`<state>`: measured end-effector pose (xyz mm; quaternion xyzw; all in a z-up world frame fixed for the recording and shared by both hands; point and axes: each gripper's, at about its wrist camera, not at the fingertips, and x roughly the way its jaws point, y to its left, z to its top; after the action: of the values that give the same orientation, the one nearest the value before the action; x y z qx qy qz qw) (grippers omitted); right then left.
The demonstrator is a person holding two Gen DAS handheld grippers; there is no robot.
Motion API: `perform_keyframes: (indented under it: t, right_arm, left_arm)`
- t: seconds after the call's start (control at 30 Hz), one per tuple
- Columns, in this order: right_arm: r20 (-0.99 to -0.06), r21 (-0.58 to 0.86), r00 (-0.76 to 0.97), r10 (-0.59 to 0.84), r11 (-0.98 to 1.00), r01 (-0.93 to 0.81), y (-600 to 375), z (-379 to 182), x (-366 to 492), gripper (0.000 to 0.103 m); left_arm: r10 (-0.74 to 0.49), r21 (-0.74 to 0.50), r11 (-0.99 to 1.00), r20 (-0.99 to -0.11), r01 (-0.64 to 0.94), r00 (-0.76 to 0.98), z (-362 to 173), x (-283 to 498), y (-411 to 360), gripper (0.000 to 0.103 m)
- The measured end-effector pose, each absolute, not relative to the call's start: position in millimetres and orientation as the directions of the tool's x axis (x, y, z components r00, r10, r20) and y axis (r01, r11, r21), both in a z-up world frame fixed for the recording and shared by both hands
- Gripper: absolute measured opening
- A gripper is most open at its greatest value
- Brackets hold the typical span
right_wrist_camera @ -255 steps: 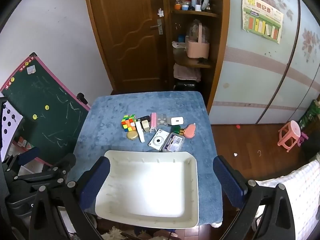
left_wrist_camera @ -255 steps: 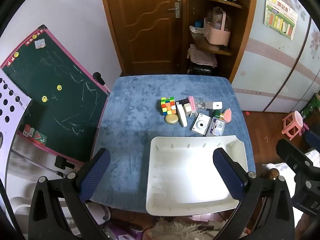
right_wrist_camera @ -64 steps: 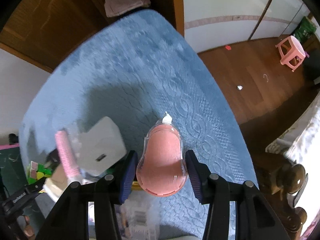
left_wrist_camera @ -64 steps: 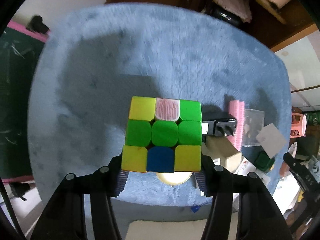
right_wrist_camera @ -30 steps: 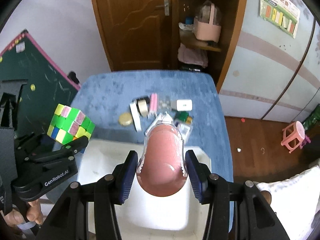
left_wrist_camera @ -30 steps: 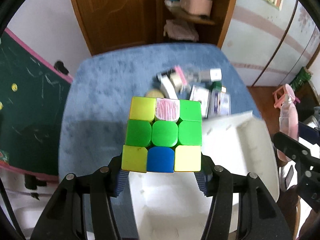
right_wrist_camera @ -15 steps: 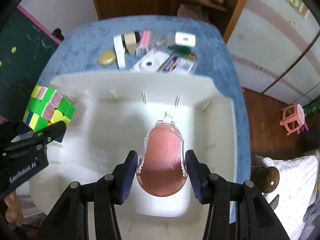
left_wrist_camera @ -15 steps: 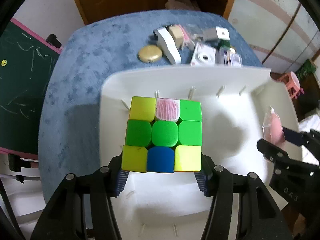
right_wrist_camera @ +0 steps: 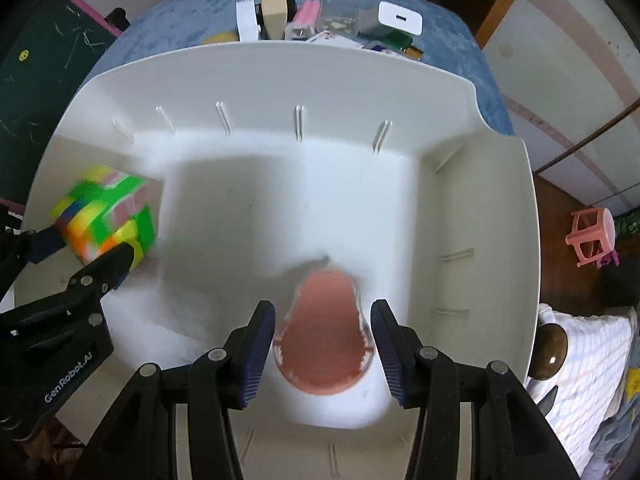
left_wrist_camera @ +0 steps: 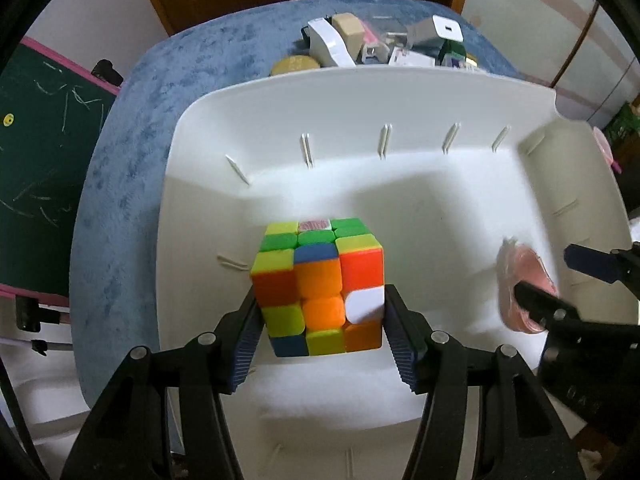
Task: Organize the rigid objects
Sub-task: 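Carry the cube and pink case into the white tray and open both grippers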
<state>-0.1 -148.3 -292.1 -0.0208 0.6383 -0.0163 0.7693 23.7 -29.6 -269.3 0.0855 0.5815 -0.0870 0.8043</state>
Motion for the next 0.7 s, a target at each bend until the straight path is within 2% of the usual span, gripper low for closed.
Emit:
perform_keyframes:
  t: [0.03, 0.1, 0.5, 0.7]
  right_arm:
    - [-0.98, -0.058, 0.188, -0.056, 0.998, -0.002, -149, -291, 0, 0.061]
    - [-0.976, -0.07, 0.208, -0.068, 0.998, -0.003, -149, -286, -1, 0.066]
    - [-0.94, -0.089, 0.332, -0.075, 0.996, -0.028, -145, -234, -1, 0.066]
    - [-0.911, -0.09, 0.407, -0.068, 0.995, -0.034, -149, -200, 6, 0.066]
  left_arm:
    - [-0.031, 0.045, 0.972, -0.949, 0.232, 0.313, -267, 24, -29, 0.076]
    - [-0.03, 0.047, 0.974, -0.944, 0.223, 0.329, -262, 23, -29, 0.085]
    - [0.007, 0.122, 0.971, -0.876, 0.207, 0.481, -196, 21, -26, 0.087]
    - [-0.007, 0.084, 0.984, -0.858, 0.155, 0.513, -162, 32, -18, 0.087]
